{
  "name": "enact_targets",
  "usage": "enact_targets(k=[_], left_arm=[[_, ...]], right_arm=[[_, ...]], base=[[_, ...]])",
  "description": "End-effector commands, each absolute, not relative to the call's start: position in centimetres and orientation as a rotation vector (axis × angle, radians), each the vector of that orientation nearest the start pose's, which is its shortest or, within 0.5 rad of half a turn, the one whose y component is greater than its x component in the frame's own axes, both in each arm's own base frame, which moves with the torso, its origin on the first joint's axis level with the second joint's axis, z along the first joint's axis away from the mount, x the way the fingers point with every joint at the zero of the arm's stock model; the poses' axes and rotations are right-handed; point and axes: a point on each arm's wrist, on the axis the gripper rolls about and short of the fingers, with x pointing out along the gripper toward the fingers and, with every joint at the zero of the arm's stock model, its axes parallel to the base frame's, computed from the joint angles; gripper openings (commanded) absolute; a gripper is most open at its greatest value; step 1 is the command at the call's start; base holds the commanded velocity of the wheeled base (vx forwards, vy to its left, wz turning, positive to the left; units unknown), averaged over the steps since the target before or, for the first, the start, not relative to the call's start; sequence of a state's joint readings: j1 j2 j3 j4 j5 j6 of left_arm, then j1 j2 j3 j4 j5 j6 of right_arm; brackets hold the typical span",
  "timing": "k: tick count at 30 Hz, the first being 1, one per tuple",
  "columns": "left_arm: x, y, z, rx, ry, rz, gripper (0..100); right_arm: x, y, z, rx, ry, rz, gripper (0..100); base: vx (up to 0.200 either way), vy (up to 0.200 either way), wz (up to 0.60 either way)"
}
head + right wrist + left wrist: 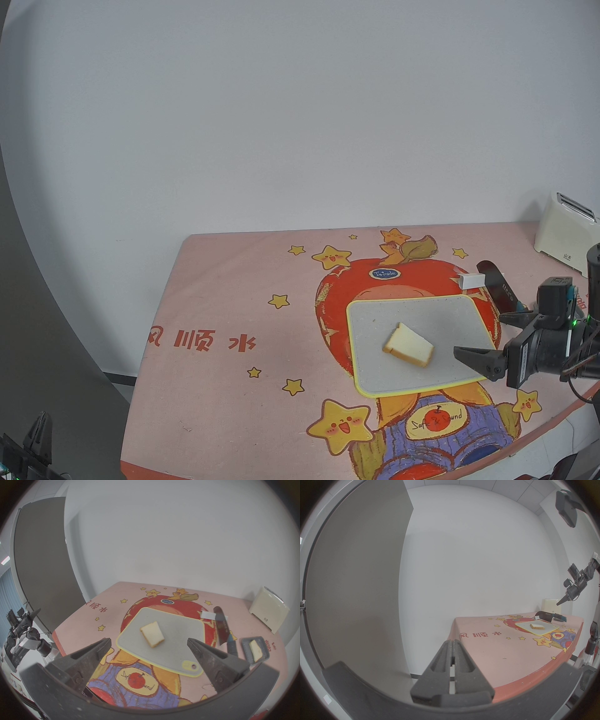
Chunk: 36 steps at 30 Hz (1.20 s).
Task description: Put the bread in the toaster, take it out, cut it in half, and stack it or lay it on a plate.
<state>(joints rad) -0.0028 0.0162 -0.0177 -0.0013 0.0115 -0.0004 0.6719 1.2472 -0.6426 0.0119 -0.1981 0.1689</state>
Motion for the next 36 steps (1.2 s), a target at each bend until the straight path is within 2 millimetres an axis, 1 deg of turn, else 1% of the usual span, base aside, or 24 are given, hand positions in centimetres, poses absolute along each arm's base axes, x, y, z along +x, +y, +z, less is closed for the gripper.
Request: enact_targets(k=[1, 4, 7, 9, 10, 13, 16, 20, 23, 24, 26, 29, 33, 36], left_arm=[[-2.3, 0.0, 7.6, -0.002, -0.002, 0.009, 0], [-2.3, 0.0, 7.6, -0.002, -0.002, 0.009, 0], [-2.3, 0.0, 7.6, -0.002, -0.002, 0.009, 0], [-2.3, 0.0, 7.6, -0.002, -0.002, 0.009, 0], [-2.3, 0.0, 7.6, -0.003, -0.002, 0.009, 0], [-2.3, 0.0, 7.6, -0.003, -0.002, 0.009, 0], [-2.3, 0.0, 7.6, -0.006, -0.002, 0.009, 0], [-2.3, 0.0, 7.6, -0.005, -0.002, 0.011, 0], [-2.3, 0.0, 7.6, -0.008, -0.003, 0.011, 0], [-2.3, 0.0, 7.6, -0.008, -0.002, 0.011, 0], [-2.3, 0.0, 7.6, -0.006, -0.002, 0.009, 0], [-2.3, 0.0, 7.6, -0.008, -0.002, 0.009, 0], [-2.3, 0.0, 7.6, -0.008, -0.002, 0.011, 0], [-2.3, 0.0, 7.6, -0.008, -0.003, 0.011, 0]], right_arm=[[14.5, 11.3, 17.7, -0.109, 0.658, 0.414, 100], [14.7, 11.6, 17.2, -0.124, 0.681, 0.422, 100], [14.3, 12.2, 17.6, -0.134, 0.663, 0.457, 100], [14.3, 12.2, 17.7, -0.134, 0.661, 0.456, 100], [14.6, 12.4, 18.4, -0.124, 0.637, 0.457, 100], [14.9, 12.6, 18.9, -0.114, 0.620, 0.454, 100], [16.4, 13.0, 20.0, -0.094, 0.595, 0.432, 100], [17.4, 13.4, 20.7, -0.082, 0.582, 0.410, 100], [17.4, 13.2, 19.9, -0.076, 0.616, 0.417, 100], [17.5, 13.2, 19.4, -0.082, 0.634, 0.417, 100], [17.8, 13.4, 17.7, -0.117, 0.693, 0.404, 100], [18.7, 13.9, 16.3, -0.138, 0.745, 0.386, 100], [19.4, 14.2, 15.6, -0.149, 0.774, 0.375, 100], [19.6, 14.3, 15.3, -0.151, 0.784, 0.372, 100]], base=[[0.000, 0.000, 0.00], [0.000, 0.000, 0.00], [0.000, 0.000, 0.00], [0.000, 0.000, 0.00], [0.000, 0.000, 0.00], [0.000, 0.000, 0.00], [0.000, 0.000, 0.00], [0.000, 0.000, 0.00], [0.000, 0.000, 0.00], [0.000, 0.000, 0.00], [0.000, 0.000, 0.00], [0.000, 0.000, 0.00], [0.000, 0.000, 0.00], [0.000, 0.000, 0.00]])
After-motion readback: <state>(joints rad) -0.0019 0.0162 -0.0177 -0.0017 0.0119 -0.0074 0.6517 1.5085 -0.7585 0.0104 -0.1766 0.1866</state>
